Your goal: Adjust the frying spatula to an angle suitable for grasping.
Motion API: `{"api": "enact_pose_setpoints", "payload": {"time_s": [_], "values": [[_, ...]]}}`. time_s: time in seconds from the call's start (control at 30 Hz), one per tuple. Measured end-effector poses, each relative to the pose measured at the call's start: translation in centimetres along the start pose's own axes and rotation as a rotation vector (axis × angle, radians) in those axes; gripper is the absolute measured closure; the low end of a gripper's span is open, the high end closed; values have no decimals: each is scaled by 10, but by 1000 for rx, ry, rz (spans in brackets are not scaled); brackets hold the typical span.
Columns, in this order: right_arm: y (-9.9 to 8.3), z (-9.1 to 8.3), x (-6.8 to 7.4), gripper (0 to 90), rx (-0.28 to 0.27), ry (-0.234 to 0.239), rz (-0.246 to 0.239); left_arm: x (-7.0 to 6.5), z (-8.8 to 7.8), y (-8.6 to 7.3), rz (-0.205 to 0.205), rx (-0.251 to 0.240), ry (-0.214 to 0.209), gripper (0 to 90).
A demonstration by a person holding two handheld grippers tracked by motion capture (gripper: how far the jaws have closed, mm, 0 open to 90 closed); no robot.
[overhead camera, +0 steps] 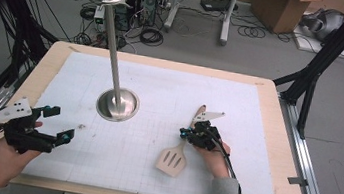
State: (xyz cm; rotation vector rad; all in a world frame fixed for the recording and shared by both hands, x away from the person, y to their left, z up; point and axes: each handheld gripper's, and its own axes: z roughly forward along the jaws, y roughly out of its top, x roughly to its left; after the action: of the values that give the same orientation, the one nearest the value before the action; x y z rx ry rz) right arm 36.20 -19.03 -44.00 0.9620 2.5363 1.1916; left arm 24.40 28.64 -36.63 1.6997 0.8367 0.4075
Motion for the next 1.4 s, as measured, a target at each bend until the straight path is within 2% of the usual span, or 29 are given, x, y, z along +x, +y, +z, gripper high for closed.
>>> {"api": "enact_pose_setpoints", "payload": {"time_s": [0.17,0.4,0.6,0.97,1.2,1.4], "values": [[-1,1,0,898,9,20,16,0,0,0,2,2,-1,18],[-1,2,3,898,37,42,-3,1,-1,0,0,1,2,18],[-2,1,4,900,43,47,-8,2,-2,-1,-5,2,5,18],[-3,-3,7,900,53,29,-33,3,-1,-3,-6,10,5,18],[-4,-4,6,900,49,44,-17,3,-2,-3,-7,11,4,18],[-5,-5,5,900,51,46,-24,4,-5,-4,-13,7,10,18]]}}
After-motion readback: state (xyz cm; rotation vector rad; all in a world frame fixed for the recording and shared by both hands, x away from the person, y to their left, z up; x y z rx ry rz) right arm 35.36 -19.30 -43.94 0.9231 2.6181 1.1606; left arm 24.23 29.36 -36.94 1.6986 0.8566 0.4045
